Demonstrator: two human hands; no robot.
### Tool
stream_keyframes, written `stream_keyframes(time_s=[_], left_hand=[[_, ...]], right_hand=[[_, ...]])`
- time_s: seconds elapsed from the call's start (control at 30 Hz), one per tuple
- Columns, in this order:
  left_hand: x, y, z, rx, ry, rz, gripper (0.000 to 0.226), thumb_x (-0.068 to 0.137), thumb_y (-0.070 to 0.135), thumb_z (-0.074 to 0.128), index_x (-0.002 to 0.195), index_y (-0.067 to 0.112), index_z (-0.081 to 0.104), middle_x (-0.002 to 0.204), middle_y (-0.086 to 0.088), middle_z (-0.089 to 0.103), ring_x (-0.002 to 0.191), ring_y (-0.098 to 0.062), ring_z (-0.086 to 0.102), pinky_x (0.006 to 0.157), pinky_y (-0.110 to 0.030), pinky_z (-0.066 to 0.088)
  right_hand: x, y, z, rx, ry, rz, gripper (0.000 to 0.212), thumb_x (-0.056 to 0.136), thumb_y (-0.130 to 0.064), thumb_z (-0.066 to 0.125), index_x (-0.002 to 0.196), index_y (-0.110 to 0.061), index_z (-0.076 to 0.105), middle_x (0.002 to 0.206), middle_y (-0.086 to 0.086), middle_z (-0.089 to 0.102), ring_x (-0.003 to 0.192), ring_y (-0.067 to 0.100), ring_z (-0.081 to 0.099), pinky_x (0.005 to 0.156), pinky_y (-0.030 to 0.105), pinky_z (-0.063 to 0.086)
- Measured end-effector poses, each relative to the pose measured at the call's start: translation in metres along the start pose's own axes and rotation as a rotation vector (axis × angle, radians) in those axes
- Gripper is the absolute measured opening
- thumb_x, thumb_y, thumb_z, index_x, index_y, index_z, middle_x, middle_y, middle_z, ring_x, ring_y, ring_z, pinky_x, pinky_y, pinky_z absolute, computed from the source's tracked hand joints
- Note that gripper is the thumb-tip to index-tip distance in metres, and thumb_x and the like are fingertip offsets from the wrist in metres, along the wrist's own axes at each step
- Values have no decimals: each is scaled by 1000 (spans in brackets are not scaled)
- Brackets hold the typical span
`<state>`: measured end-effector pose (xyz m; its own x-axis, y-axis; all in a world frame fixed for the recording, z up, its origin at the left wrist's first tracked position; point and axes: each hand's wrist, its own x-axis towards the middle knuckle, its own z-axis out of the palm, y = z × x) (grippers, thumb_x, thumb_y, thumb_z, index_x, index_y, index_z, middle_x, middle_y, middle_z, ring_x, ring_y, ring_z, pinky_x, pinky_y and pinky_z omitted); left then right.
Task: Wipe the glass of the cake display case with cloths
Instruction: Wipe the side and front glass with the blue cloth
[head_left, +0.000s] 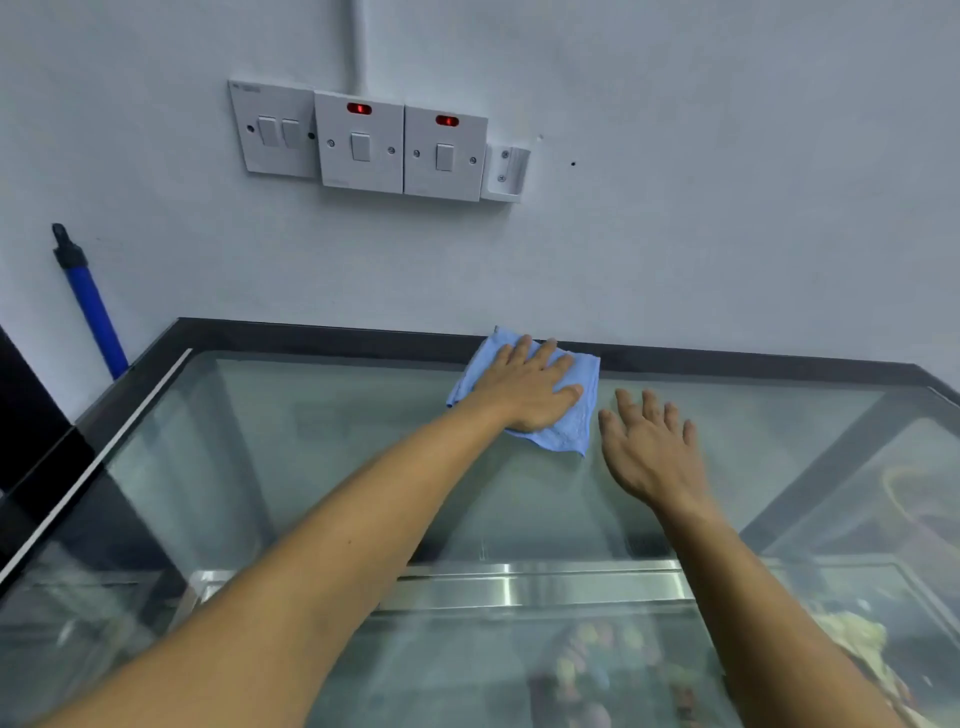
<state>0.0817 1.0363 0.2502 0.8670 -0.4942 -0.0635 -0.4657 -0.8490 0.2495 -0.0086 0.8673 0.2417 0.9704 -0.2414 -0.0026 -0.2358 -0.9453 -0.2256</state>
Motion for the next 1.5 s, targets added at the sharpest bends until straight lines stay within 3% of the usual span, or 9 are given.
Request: stream_keyframes(time_s=[0.2,0.33,0.47,0.6,0.87,1.07,1.3,1.37,1.5], left_hand=[[32,-26,-7,67,31,-195,63,107,58,16,165,38,4,174,4,-7,159,-31,-11,126,-55,-6],[38,17,7,76,-32,89,59,108,51,17,165,40,3,174,8,-4,160,-24,-7,127,-53,-5],[52,18,2,77,-23,49,57,109,46,18,165,39,8,174,6,-1,161,-25,-5,128,-53,-1],[48,28,5,126,-75,172,55,109,45,22,164,42,14,174,5,2,160,-25,-1,127,-55,2],[-55,-153,-31,117,67,-293,56,111,47,21,164,41,8,175,2,4,160,-29,6,126,-50,6],[-141,-230,-36,115,107,-527,57,108,52,18,164,44,6,175,2,1,159,-32,5,127,-54,8],[-174,-109,-2,135,-37,-47,72,93,72,3,161,50,-3,173,10,-7,160,-21,-8,128,-50,-3],[-178,-137,-13,101,-17,-64,82,82,76,-3,161,52,2,173,13,-4,159,-18,-6,128,-48,-3],[-170,-256,-46,157,87,-433,59,106,58,13,163,45,5,174,1,5,158,-29,9,125,-53,11]], right_hand=[[-1,-2,1,17,11,18,61,109,-40,20,165,-18,11,173,12,3,159,33,1,128,48,-4],[-8,3,1,42,148,124,61,105,-23,28,161,-2,19,169,20,16,156,38,13,128,47,3],[-5,5,3,48,126,150,60,104,-24,29,159,0,23,167,23,21,154,41,17,127,48,8],[0,3,5,42,119,102,62,104,-25,28,160,-1,21,168,24,16,156,41,12,127,49,6],[9,-15,-5,42,7,-121,63,108,-37,28,162,-6,22,171,15,14,158,32,11,129,44,6],[-4,-111,12,76,-131,-391,69,107,-54,29,165,-17,17,173,7,7,160,27,2,129,42,-1],[-11,-119,26,75,-126,-387,59,110,-42,20,165,-22,12,173,4,2,160,24,-2,128,40,-2],[-11,-120,27,67,-116,-388,59,110,-42,19,166,-23,11,173,3,1,160,23,-2,128,40,-3],[-11,-121,28,46,-106,-383,60,110,-44,16,166,-24,10,173,3,0,160,23,-3,128,40,-3]])
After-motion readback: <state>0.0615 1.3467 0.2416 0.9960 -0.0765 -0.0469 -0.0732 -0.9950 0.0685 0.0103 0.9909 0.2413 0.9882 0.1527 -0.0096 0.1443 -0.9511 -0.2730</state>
